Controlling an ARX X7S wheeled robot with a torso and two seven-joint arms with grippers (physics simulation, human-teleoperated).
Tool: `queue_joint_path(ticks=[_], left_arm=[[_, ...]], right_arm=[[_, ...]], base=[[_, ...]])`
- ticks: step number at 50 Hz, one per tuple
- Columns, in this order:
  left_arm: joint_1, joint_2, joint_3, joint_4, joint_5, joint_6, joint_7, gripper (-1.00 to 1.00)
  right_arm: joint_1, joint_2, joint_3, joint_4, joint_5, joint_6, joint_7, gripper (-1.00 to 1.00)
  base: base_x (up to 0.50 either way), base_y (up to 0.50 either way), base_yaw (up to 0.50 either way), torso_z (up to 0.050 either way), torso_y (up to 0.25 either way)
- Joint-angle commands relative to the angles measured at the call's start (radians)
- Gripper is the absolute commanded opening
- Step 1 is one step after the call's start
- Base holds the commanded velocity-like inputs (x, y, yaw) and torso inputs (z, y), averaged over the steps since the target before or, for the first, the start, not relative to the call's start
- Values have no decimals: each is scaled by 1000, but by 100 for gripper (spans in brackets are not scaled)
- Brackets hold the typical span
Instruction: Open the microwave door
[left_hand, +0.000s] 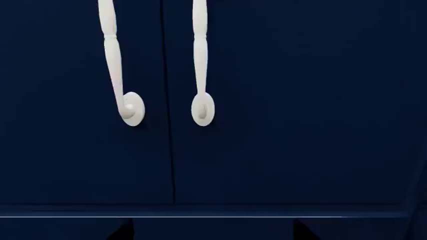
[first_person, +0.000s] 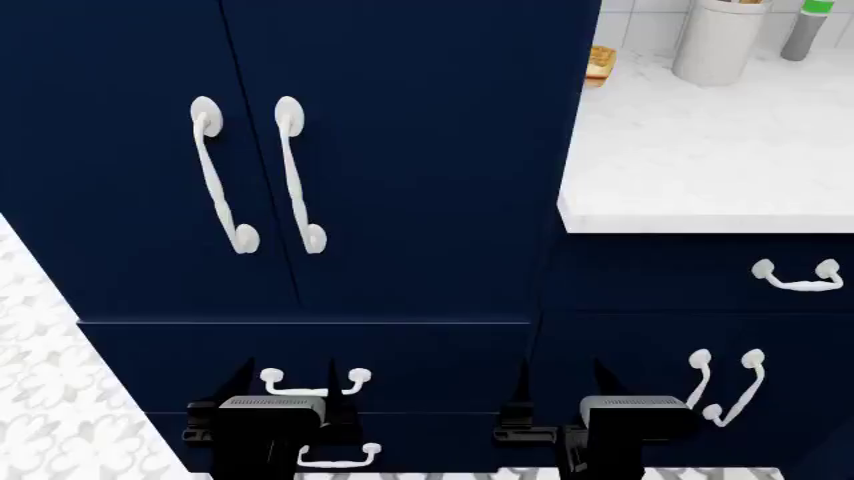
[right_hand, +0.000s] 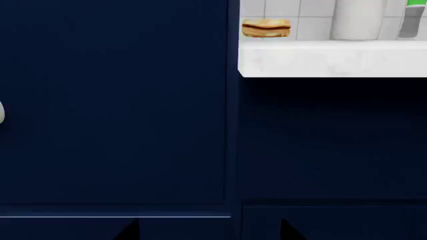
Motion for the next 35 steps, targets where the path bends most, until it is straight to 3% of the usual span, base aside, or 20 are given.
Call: queue_joint_path(ticks=[1,6,11,16,24,35], left_arm=[[0,-16,18,2,-21,-3,-15,100],[3,-35,37,9,-52,-7,-23,100],[7,-45,41,40,-81,-16,-35,100],[-25,-58,39,191,-128,-126,-49,100],[-250,-88,17,512,-219,-439,-103,100],[-625,-117,-24,627,-314,-697,-154,100]], right_arm=[[0,15,-20,0,14,2,21,100],[1,33,-42,0,28,5,47,100],[-3,45,-54,-20,37,4,65,100],[18,66,-48,-116,44,64,85,100],[172,130,-51,-417,16,336,93,100],[578,222,-71,-642,-10,706,38,100]], base=[[0,0,0,0,0],[0,0,0,0,0],[0,0,0,50,0],[0,0,0,50,0],[0,0,0,50,0],[0,0,0,50,0]])
